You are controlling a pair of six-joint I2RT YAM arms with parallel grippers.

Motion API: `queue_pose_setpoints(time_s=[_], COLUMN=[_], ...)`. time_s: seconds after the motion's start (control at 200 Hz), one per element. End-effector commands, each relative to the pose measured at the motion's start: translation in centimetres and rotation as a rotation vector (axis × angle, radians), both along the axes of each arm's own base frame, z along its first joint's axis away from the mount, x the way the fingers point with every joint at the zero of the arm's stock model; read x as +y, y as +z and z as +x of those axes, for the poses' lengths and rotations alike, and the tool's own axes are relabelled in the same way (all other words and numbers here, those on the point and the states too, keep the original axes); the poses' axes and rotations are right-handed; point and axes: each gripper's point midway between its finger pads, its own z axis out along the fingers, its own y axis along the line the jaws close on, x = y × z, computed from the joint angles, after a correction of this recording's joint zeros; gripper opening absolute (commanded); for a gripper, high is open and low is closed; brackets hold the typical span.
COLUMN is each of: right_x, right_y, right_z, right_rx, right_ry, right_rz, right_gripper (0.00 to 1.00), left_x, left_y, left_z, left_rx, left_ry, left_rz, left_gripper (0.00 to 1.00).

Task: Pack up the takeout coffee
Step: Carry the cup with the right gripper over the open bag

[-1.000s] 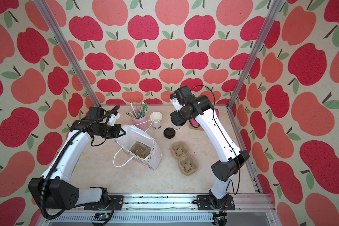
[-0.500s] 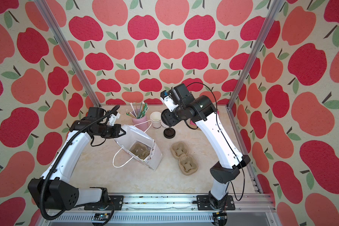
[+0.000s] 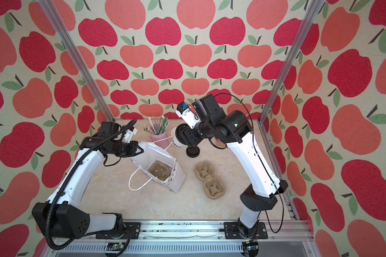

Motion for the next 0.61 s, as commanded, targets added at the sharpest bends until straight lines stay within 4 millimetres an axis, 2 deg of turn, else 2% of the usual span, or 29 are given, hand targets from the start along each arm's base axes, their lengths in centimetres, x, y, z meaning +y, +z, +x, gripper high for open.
queue_pose_setpoints(time_s=[0.0,0.3,0.6], right_x=[0.7,4.0,7.1], right_y=[1.7,1.7,-1.7], right_z=[-2.1,-5.0,-6.4], right_rx=[-0.026,0.003,0.053], right_ry=[0.089,0.233,0.313], right_rz=[0.043,0.077,-0.013], right_gripper=[0.63,0.64,0.64], left_x=[-0.2,-0.3,-0.5], left_y=[0.8,0.9,0.8], left_z=[0.5,0.7,0.7], left_rx=[-0.017,-0.015,-0.010], left_ry=[0.005,0.005,0.001], left_rz=[-0.004,0.000,0.003], left_gripper=[0.00,0.00,0.00])
